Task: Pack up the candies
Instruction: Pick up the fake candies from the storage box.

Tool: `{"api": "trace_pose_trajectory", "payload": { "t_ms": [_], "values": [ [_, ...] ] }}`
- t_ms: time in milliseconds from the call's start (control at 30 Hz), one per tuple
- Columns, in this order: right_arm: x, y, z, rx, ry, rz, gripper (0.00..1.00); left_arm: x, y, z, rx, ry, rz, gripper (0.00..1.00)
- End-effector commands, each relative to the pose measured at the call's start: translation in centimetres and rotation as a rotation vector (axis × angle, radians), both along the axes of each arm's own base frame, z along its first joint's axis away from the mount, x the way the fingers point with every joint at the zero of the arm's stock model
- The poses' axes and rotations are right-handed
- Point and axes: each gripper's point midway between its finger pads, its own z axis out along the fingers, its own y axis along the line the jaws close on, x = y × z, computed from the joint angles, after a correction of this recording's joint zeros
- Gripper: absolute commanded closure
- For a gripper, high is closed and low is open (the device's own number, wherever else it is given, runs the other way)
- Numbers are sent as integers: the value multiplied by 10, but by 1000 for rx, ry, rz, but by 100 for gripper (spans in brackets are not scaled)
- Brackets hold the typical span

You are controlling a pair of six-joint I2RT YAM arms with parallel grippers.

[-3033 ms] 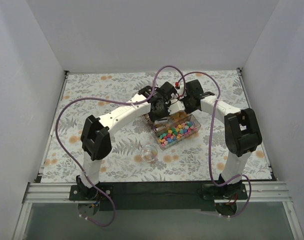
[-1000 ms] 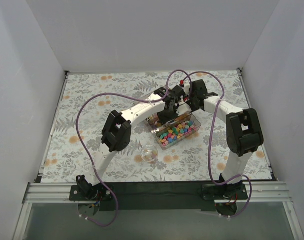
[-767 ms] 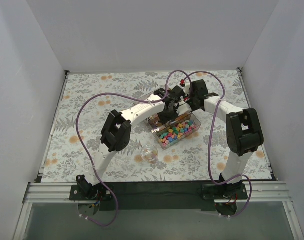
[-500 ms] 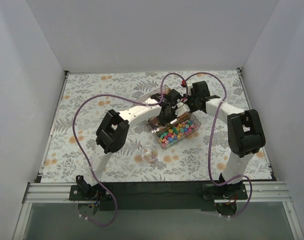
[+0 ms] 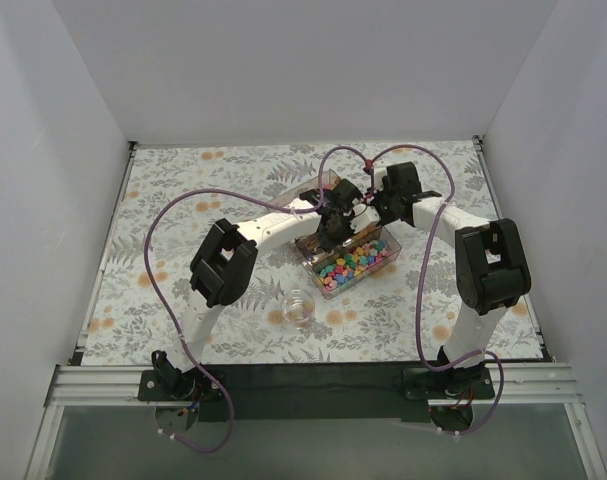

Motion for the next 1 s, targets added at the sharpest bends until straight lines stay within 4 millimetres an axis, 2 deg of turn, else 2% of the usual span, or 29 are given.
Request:
{"api": "trace_pose_trajectory", "payload": {
  "t_ms": [0,33,100,133,167,200,467,767,967],
  "values": [
    [-25,33,1,127,85,63,99,4,-45,14,-182,-40,-27,100],
    [-26,33,0,125,86,62,99,8,-51,22,-220,-63,-22,100],
    [-26,32,0,125,85,58,99,8,-52,25,-263,-71,10,100],
    [-26,31,1,124,84,55,99,8,-50,18,-281,-77,19,100],
    [-25,32,3,127,78,56,99,7,-51,26,-311,-81,35,100],
    [-24,32,4,127,75,56,99,8,-50,25,-320,-82,43,100],
    [-21,29,12,113,48,44,99,3,-41,21,-302,-87,43,100],
    [-14,22,19,96,29,23,98,-5,-20,46,-248,-124,0,100],
    [-15,21,27,97,18,19,82,-12,-11,69,-271,-132,-27,100]
  ]
}}
